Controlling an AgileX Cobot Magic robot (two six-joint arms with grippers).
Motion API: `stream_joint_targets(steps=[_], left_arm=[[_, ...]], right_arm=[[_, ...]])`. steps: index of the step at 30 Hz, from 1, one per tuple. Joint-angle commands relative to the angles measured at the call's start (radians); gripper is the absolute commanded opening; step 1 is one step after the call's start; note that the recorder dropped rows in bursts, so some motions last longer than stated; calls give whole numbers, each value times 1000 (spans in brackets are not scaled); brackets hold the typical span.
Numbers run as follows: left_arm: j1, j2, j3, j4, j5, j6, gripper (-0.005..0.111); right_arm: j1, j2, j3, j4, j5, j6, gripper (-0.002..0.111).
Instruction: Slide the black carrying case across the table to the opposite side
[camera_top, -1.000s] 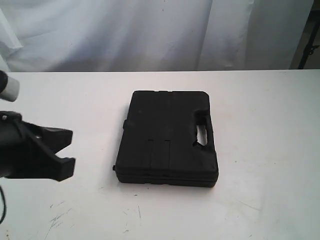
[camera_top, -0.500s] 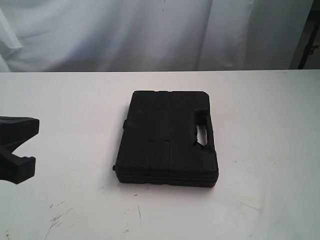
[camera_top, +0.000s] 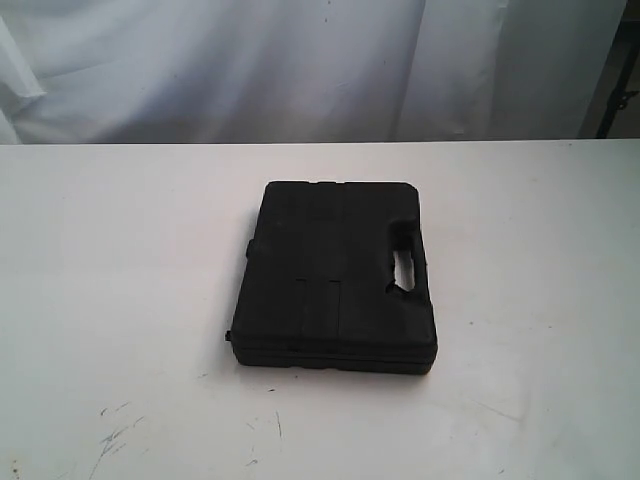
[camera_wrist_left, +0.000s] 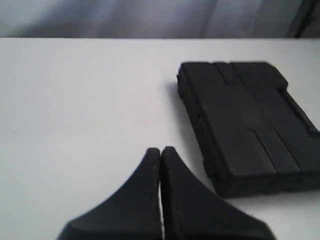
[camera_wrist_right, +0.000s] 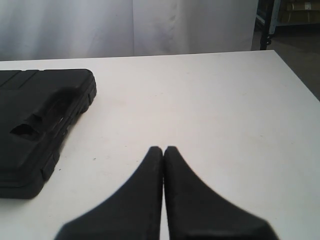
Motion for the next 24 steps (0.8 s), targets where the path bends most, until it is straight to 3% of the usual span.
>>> stream_joint_targets(steps=[1, 6, 11, 24], left_arm=[[164, -178, 115, -31, -152, 2, 0], [300, -368, 196, -53, -126, 2, 0], [383, -506, 226, -60, -57, 2, 0], [392, -566, 226, -70, -9, 2, 0]], right_arm=[[-6, -6, 4, 4, -5, 0, 0], [-6, -6, 4, 4, -5, 0, 0], [-6, -6, 4, 4, -5, 0, 0], [-6, -6, 4, 4, -5, 0, 0]])
